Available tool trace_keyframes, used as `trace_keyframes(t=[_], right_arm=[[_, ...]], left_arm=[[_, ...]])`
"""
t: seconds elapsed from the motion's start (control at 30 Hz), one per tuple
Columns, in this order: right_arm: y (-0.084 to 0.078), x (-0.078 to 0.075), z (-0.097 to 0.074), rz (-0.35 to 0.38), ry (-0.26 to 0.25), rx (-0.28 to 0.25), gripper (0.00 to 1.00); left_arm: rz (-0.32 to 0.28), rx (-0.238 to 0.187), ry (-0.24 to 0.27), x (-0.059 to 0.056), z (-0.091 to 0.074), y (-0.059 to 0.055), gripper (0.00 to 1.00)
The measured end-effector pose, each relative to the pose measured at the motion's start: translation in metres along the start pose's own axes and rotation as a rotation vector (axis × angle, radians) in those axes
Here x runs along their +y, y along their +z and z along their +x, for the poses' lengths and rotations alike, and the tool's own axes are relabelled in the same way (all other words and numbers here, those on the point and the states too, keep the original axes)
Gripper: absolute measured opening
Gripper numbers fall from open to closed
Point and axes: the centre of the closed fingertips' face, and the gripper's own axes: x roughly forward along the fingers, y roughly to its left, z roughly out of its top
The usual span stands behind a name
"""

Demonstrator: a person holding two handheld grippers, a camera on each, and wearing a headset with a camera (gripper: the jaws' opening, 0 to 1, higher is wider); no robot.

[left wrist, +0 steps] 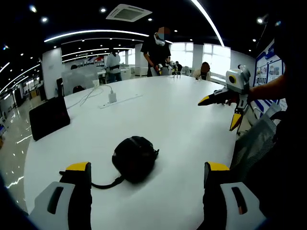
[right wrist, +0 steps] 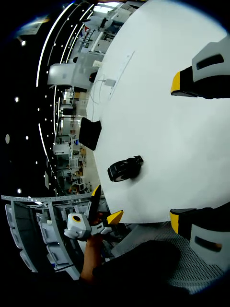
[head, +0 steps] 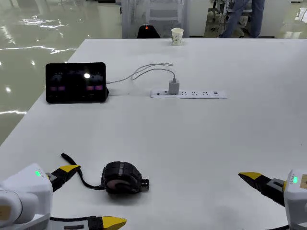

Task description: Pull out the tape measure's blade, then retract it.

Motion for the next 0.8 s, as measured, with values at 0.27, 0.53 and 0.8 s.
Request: trace_keyframes(t=[0.27,0.53,0.8], right_arm=[[0.002,-0.002,0.009,-0.031,0.038,0.008,0.94],[0.004,-0.001,0.019,-0.064,0.083,0.023,0.91],[0.006,-0.003,0.031,-0.086,0.116,0.035,0.89]], left_arm=[[0.021,0.019,-0.030,0.005,0.005,0.001,0.91],[0.057,0.042,-0.067,0.008,0.011,0.002,0.82],[0.078,0.068,-0.097,0.012,0.019,0.001,0.78]])
